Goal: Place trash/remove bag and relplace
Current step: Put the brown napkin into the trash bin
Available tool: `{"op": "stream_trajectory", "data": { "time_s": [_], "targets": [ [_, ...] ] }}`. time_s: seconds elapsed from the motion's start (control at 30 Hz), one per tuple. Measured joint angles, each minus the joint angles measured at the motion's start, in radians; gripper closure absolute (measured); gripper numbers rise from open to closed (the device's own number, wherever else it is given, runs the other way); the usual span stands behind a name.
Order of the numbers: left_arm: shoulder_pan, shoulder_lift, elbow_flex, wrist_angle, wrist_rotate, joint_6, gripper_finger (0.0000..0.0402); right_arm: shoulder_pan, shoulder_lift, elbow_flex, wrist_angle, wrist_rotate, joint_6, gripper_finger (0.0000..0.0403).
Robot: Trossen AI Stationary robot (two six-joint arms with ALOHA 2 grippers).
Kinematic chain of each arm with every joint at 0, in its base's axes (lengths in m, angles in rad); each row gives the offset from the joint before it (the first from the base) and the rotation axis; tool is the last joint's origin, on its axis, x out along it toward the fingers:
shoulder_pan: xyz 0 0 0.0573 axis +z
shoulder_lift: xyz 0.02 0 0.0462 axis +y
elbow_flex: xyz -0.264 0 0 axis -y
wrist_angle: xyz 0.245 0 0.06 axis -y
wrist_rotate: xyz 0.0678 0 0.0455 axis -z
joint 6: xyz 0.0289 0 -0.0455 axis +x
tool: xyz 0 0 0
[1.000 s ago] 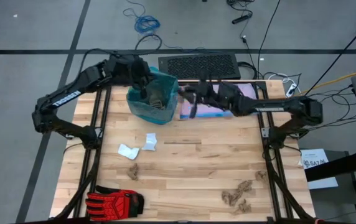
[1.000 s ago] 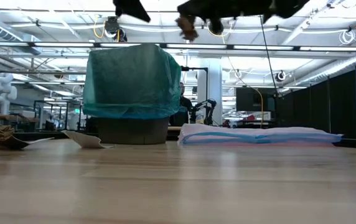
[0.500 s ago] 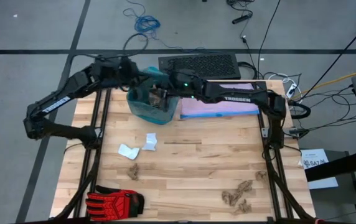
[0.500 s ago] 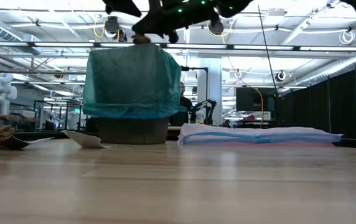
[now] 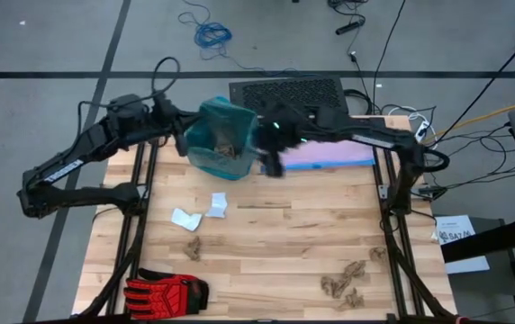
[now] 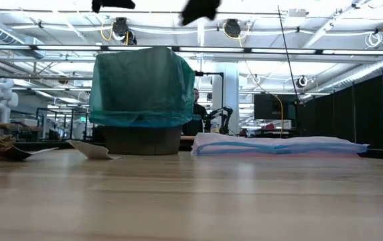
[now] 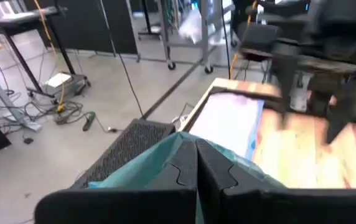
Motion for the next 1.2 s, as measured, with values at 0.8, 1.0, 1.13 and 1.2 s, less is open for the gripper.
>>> {"op": "stream_trajectory", "data": {
  "time_s": [0.8, 1.0, 1.13, 1.2],
  "targets": [
    [-0.023, -0.043, -0.015, -0.041, 0.034, -0.080, 0.0402, 0.845, -0.177, -0.835, 0.294, -0.235, 1.201, 0.0193],
    [-0.045, -0.043, -0.015, -0.047, 0.039, -0.108, 0.0402, 0.873, -0.177, -1.031, 0.466, -0.232, 1.240, 0.0175],
    [-0.048, -0.043, -0.015, -0.079, 0.039, -0.108, 0.0402, 0.871, -0.177, -1.083, 0.466, -0.232, 1.217, 0.0175],
    [-0.048, -0.043, -0.015, -0.099, 0.038, -0.108, 0.0402, 0.871, -0.177, -1.095, 0.467, -0.234, 1.209, 0.0179]
  ]
}}
